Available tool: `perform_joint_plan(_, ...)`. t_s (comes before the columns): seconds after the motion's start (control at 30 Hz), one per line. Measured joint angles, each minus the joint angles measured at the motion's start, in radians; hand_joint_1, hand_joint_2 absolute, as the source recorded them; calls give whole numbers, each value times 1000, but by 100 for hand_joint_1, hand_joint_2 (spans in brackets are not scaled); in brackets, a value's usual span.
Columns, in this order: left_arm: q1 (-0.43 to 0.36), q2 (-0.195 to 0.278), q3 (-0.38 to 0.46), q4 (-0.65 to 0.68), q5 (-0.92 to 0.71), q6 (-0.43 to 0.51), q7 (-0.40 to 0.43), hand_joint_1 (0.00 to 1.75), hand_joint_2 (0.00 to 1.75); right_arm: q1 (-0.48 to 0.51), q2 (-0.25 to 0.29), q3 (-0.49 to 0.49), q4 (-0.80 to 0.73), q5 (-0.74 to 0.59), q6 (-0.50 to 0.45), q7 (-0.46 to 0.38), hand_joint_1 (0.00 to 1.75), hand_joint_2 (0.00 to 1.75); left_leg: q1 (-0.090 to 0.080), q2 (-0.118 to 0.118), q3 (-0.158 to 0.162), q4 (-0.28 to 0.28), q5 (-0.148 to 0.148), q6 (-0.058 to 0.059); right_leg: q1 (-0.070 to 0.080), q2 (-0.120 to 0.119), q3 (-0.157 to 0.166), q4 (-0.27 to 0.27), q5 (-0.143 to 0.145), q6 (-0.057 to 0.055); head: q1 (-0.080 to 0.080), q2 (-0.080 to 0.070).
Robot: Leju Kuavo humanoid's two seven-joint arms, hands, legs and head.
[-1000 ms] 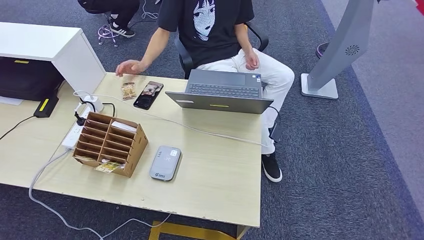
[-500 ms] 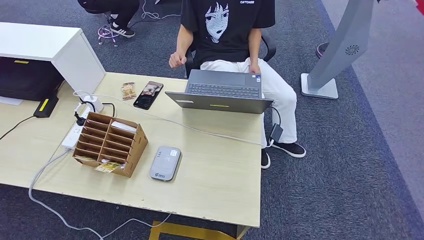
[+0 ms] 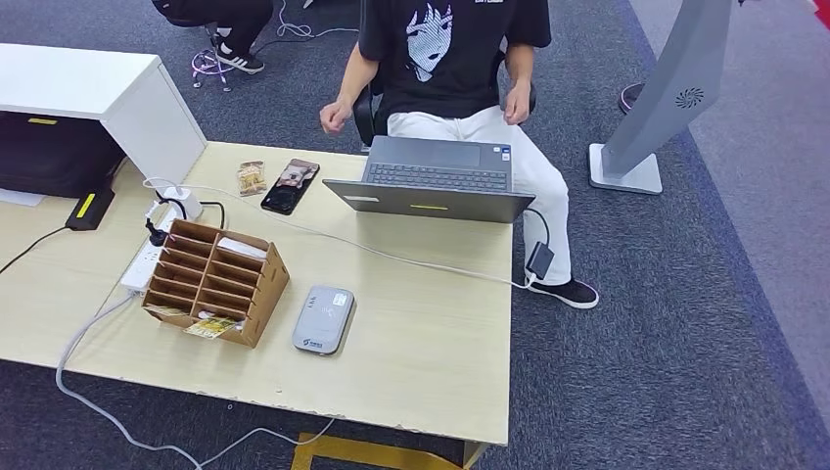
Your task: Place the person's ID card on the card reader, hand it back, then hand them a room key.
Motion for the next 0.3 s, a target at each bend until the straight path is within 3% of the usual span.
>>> perform_joint_plan(0.3,-20,-8,-158,0,0,-7,53,0,175,-21,0,10,0,23,18,9,0,175,0,0,0,0,0,0,0,0,0,0,1,1,0,0)
